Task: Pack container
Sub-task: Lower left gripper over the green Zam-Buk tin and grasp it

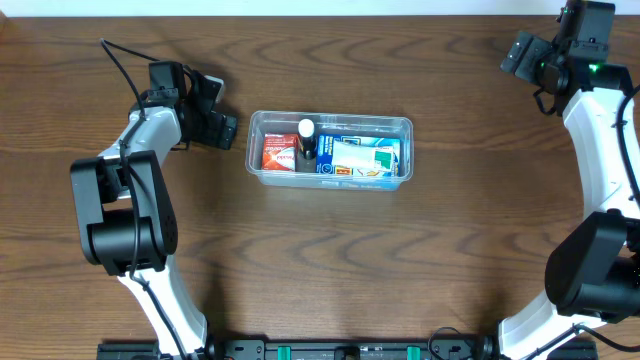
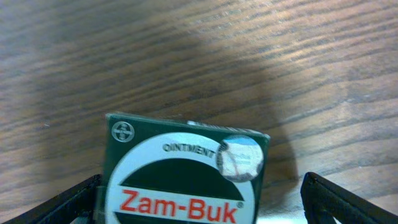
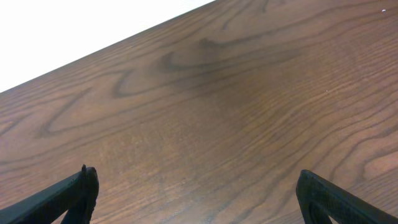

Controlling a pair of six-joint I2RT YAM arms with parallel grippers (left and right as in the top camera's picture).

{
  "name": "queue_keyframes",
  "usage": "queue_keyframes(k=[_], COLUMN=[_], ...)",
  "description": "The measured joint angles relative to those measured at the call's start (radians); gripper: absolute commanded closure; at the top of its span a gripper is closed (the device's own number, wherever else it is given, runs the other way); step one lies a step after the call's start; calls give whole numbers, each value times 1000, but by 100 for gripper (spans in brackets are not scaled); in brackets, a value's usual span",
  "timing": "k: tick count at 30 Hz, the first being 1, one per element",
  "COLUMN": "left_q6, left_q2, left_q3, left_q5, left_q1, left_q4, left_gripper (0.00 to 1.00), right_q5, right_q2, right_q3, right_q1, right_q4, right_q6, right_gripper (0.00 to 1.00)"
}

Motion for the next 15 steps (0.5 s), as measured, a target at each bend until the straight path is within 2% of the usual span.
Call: queue_keyframes(k=[1,3,7,15], left_q6=[2,5,10,11], left_q2=[0,0,0,0], left_q3=[0,0,0,0], left_q5=[-2,-13,-29,-51], left_q1=[0,0,0,0], left_q4=[2,2,3,4], left_gripper=[1,5,25,26], right_q5=[0,0,0,0], right_q2=[0,0,0,0], right_q3=[0,0,0,0], right_q1=[0,0,0,0], right_q4=[0,0,0,0], right_q6=[0,0,0,0], right_gripper=[1,1,1,1])
